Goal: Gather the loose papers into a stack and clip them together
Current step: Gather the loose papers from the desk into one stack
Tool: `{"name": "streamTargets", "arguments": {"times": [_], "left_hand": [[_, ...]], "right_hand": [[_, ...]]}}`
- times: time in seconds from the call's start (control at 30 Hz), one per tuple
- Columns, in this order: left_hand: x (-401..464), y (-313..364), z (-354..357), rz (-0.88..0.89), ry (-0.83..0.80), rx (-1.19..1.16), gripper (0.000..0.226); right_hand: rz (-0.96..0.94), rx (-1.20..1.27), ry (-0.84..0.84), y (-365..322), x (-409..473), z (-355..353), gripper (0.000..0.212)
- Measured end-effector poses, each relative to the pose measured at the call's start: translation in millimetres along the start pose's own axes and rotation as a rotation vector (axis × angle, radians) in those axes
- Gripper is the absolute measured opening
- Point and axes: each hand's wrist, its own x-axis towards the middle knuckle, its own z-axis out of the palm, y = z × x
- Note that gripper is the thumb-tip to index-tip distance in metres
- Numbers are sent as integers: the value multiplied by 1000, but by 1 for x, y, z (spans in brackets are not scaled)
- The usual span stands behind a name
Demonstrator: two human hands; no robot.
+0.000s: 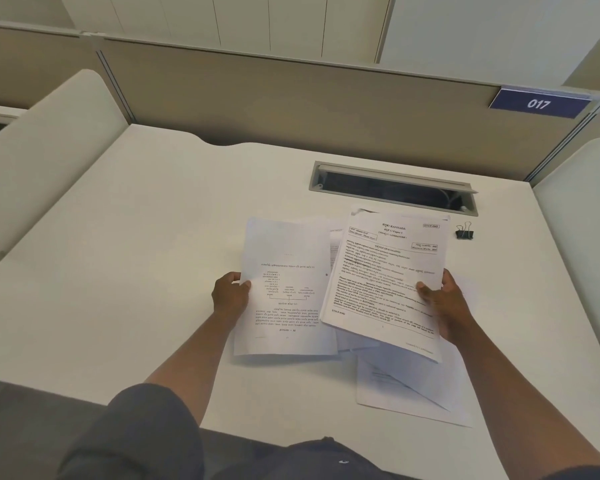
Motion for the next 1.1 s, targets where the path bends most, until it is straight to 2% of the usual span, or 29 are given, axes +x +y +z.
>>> {"name": "streamTargets", "arguments": {"times": [0.33,0.5,0.7,0.97,1.1], "left_hand": [[4,10,5,44,-35,13,20],[8,32,9,260,-57,225,22],[17,75,27,441,-180,394,21],[17,99,66,594,-226,580,32],[17,95,75,576,-222,603,39]], "right_hand": [[-6,36,-9,-5,3,0,46],[-3,60,-13,-5,7,-4,47],[-12,78,-18,-9,10,-12,47],[-9,65,29,-6,18,-32,44],[-5,57,22,-3,22,-39,46]]}}
